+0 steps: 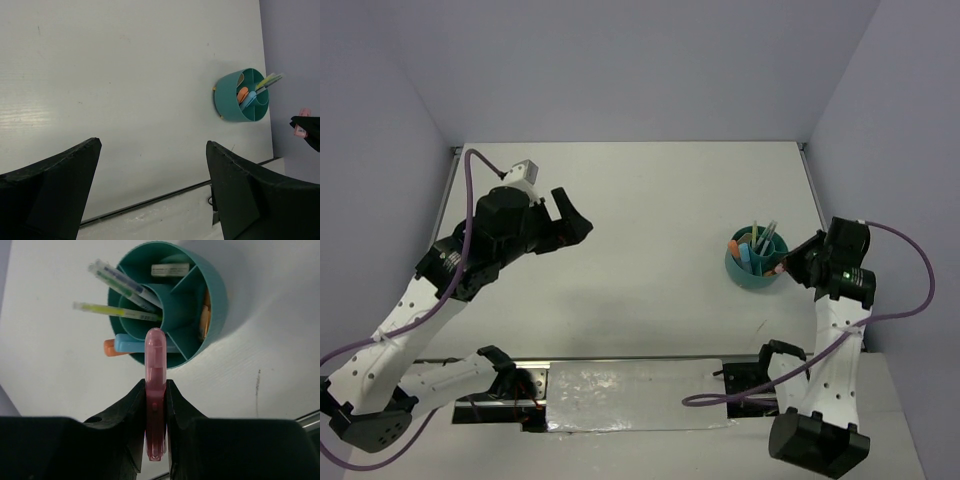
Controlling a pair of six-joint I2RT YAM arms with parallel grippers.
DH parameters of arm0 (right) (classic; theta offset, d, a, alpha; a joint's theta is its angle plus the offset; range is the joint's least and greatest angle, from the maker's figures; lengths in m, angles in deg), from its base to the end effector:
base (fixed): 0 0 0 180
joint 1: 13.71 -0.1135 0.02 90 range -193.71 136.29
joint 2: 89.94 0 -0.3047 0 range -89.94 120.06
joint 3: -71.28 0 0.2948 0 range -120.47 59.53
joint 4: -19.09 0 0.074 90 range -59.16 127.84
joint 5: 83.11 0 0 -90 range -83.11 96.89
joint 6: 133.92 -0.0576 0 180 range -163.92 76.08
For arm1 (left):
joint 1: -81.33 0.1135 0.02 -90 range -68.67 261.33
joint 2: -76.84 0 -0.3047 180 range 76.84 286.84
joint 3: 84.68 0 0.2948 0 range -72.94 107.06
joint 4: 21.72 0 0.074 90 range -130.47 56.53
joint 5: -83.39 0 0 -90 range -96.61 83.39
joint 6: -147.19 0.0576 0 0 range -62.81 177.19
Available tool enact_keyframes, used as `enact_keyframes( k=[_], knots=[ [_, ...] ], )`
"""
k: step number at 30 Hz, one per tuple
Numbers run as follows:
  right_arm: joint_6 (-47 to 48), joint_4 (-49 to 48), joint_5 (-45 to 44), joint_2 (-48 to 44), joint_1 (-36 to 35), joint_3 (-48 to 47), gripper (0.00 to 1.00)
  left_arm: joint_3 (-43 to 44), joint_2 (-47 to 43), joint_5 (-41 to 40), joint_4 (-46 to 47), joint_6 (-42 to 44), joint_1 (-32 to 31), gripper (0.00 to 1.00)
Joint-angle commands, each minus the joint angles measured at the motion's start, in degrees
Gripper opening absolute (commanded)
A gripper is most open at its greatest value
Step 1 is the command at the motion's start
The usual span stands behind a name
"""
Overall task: Sort the stationery into containers
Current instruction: Place the pen in the storage box.
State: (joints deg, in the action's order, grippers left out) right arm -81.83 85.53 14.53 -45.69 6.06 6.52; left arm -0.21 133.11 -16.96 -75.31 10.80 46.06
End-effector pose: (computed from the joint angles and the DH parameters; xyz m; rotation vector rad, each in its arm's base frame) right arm 0.1617 -0.0500 0.3352 1.0937 2.1197 0.3093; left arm 0.1927 -0.1236 0.4502 -0.3199 2.0576 -0.7170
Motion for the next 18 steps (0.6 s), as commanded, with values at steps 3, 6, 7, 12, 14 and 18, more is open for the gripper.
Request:
enact_keyframes(
  k=[3,6,7,12,14,18],
  knots=[
    [5.3,-1.1,4.1,5.7,4.8,-0.3,0.00,0.7,-2.0,1.9,-0.3,3.0,0.5,0.99],
    [5.7,-3.5,7.6,7.1,5.1,0.6,0.04,0.5,-2.9,1.8,-0.6,3.8,0.5,0.99],
    [5.4,-3.9,8.2,7.5,5.2,1.0,0.04,0.4,-3.0,1.6,-1.1,4.0,0.6,0.99],
    [5.6,-7.8,15.0,8.1,5.0,6.4,0.05,-0.3,-2.0,1.7,-1.4,4.7,1.2,0.99],
    [6.4,-7.4,13.6,8.6,5.1,7.1,0.05,-0.4,-1.2,2.4,-1.2,4.8,1.3,0.99],
    [6.8,-8.9,13.4,9.4,5.0,8.0,0.06,-0.5,0.0,3.2,-1.2,4.9,1.5,0.99]
  ],
)
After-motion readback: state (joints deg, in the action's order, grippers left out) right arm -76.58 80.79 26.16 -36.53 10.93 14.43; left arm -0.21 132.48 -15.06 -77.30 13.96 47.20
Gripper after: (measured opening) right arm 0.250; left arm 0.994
